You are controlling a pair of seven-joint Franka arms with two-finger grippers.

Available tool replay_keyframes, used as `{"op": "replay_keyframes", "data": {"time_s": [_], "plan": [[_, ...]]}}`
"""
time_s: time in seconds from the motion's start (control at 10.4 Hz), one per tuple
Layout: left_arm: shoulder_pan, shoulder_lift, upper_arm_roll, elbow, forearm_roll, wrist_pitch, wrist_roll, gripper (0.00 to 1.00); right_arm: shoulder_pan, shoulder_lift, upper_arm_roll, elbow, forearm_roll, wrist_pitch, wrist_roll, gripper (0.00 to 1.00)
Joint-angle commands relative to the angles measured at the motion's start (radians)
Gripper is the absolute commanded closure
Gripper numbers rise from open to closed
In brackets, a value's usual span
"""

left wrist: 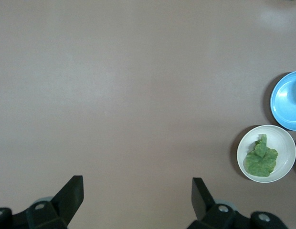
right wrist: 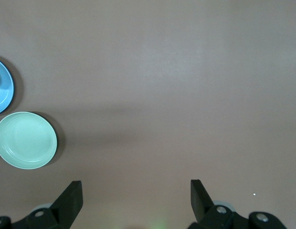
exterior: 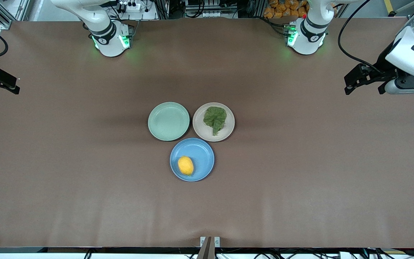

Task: Pick lemon and lettuce from blue and beige plates

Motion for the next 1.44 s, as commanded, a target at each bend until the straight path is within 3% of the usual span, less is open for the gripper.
{"op": "replay_keyframes", "data": {"time_s": [0.0, 0.38, 0.67, 0.96, 1.15, 1.34], "plan": [[-0.014, 0.044, 0.000, 0.020, -0.023, -0.003, 0.023, 0.00, -0.007, -0.011, 0.007, 0.002, 0.013, -0.013, -0.009, 0.00], [-0.030, 0.139, -0.050, 0.006, -0.075, 0.051, 0.017, 0.00, 0.002, -0.004, 0.017, -0.004, 0.022, -0.009, -0.008, 0.00], [-0.062, 0.240, -0.078, -0.009, -0.116, 0.130, -0.005, 0.00, 0.034, 0.036, 0.037, -0.042, 0.102, 0.083, 0.012, 0.00], [-0.171, 0.346, -0.086, -0.023, -0.087, 0.214, -0.136, 0.00, 0.135, 0.149, 0.041, -0.053, 0.154, 0.172, 0.133, 0.00], [-0.223, 0.407, -0.086, -0.022, -0.084, 0.244, -0.227, 0.00, 0.191, 0.238, 0.080, -0.053, 0.154, 0.273, 0.277, 0.00], [-0.293, 0.475, -0.084, -0.016, -0.034, 0.295, -0.369, 0.00, 0.194, 0.350, 0.180, -0.056, 0.166, 0.464, 0.401, 0.00]]}}
